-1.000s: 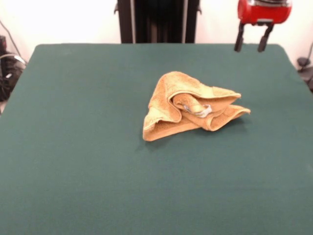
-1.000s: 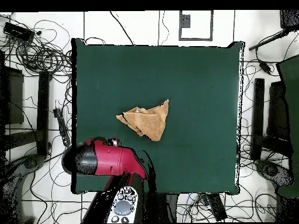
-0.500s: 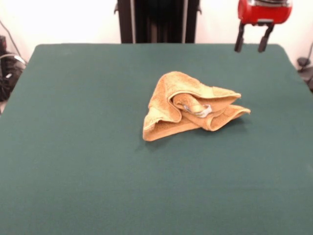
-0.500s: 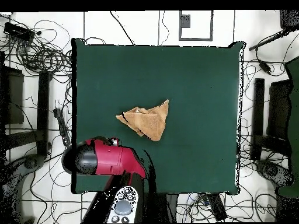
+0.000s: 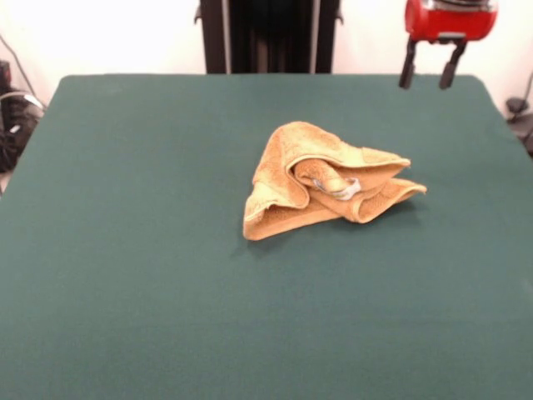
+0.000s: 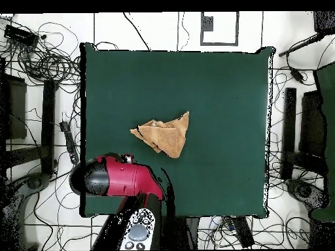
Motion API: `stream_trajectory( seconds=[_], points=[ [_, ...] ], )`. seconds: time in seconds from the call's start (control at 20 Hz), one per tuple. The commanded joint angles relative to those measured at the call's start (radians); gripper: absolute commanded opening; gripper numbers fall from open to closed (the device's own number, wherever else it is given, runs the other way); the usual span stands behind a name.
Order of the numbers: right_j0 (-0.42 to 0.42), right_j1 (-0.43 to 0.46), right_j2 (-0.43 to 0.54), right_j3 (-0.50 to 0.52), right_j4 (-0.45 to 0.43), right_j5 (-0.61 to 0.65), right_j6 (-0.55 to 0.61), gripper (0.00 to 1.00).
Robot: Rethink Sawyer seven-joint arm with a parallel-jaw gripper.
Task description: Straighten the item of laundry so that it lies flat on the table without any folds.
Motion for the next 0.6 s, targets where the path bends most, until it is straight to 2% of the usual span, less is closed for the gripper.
stream_trajectory(
  seconds=[0.05, 0.45, 0.6],
  points=[
    [0.001, 0.014, 0.033, -0.039, 0.059, 0.063, 0.256, 1.0],
    [-0.035, 0.077, 0.032, -0.165, 0.032, 0.072, 0.202, 1.0],
    [-0.037, 0.103, 0.016, -0.222, 0.048, 0.105, 0.227, 1.0]
  ],
)
